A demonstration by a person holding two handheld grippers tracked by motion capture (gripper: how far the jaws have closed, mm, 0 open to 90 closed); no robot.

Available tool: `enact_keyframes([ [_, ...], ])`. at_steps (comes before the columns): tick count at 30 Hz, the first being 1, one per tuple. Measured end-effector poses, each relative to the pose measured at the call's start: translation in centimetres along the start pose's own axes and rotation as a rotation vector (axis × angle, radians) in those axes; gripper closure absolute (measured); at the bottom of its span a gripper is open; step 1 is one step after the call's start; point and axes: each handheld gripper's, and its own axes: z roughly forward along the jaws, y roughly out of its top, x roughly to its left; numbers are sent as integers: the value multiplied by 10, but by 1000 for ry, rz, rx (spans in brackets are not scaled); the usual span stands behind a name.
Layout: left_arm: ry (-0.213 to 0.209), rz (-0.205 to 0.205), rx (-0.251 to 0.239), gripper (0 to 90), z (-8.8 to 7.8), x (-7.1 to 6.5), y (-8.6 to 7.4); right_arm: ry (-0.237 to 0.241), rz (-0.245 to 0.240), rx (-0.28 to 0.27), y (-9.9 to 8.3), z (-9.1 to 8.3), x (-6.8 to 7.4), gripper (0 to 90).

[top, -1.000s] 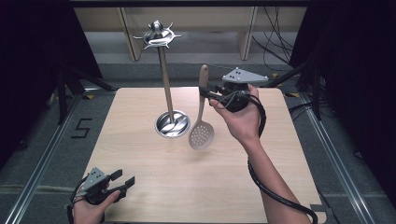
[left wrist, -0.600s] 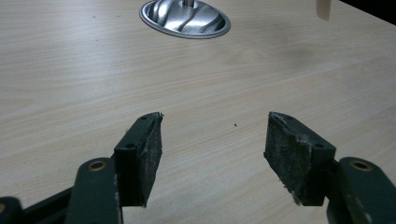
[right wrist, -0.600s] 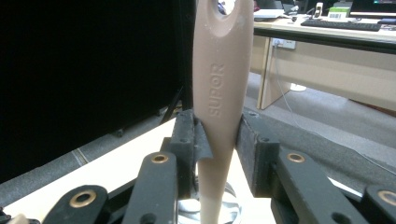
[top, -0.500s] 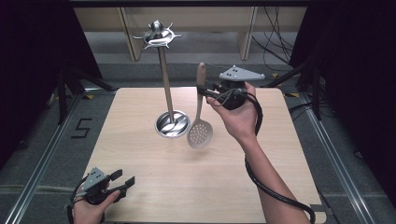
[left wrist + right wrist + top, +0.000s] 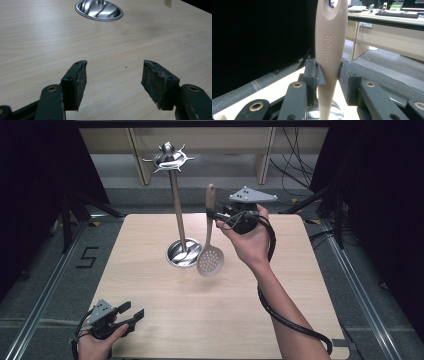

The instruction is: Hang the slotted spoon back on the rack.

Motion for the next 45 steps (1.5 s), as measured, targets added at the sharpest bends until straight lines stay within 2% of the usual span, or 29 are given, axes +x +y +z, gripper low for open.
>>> enact_keyframes([
  [8, 0, 1, 2, 356, 0, 0, 0, 1, 15, 3, 2, 2, 0, 698],
  [11, 0, 1, 2, 356, 0, 0, 0, 1, -1, -6, 2, 3, -2, 698],
  [14, -1, 2, 2, 356, 0, 0, 0, 2, 25, 6, 3, 3, 0, 698],
  [16, -1, 2, 2, 356, 0, 0, 0, -3, 1, -3, 3, 5, -2, 697],
  [19, -1, 1, 0, 356, 0, 0, 0, 2, 25, 12, 4, 5, 0, 697],
  [21, -1, 1, 1, 356, 0, 0, 0, 0, -1, -1, 5, 6, -1, 697],
  [23, -1, 1, 0, 356, 0, 0, 0, 1, 8, 3, 5, 7, 0, 697],
  [24, -1, 2, 1, 356, 0, 0, 0, 3, -8, 0, 6, 8, 0, 697],
  [29, -2, 1, 0, 356, 0, 0, 0, 1, 7, 9, 8, 11, 2, 697],
  [30, -2, 1, 0, 356, 0, 0, 0, -1, -8, 6, 8, 12, 1, 697],
  [33, -2, 1, -1, 356, 0, 0, 0, 3, -5, 11, 9, 15, 3, 697],
  [35, -4, -5, -8, 356, 0, 0, 0, 8, -21, 8, 9, 17, 3, 697],
  [36, -5, -2, -6, 356, 0, 0, 0, 4, -2, 11, 9, 17, 4, 697],
  [40, -9, -1, -9, 356, 0, 0, 0, 9, -22, 12, 11, 20, 4, 697],
  [41, -8, 0, -7, 356, 0, 0, 0, 11, -2, 18, 12, 20, 5, 697],
  [43, -8, -1, -7, 356, 0, 0, 0, 5, -20, 11, 13, 23, 5, 697],
  [44, -9, -2, -8, 356, 0, 0, 0, 3, -4, 15, 13, 23, 6, 697],
  [45, -3, 1, 0, 356, 0, 0, 0, 13, -19, 11, 14, 24, 5, 697],
])
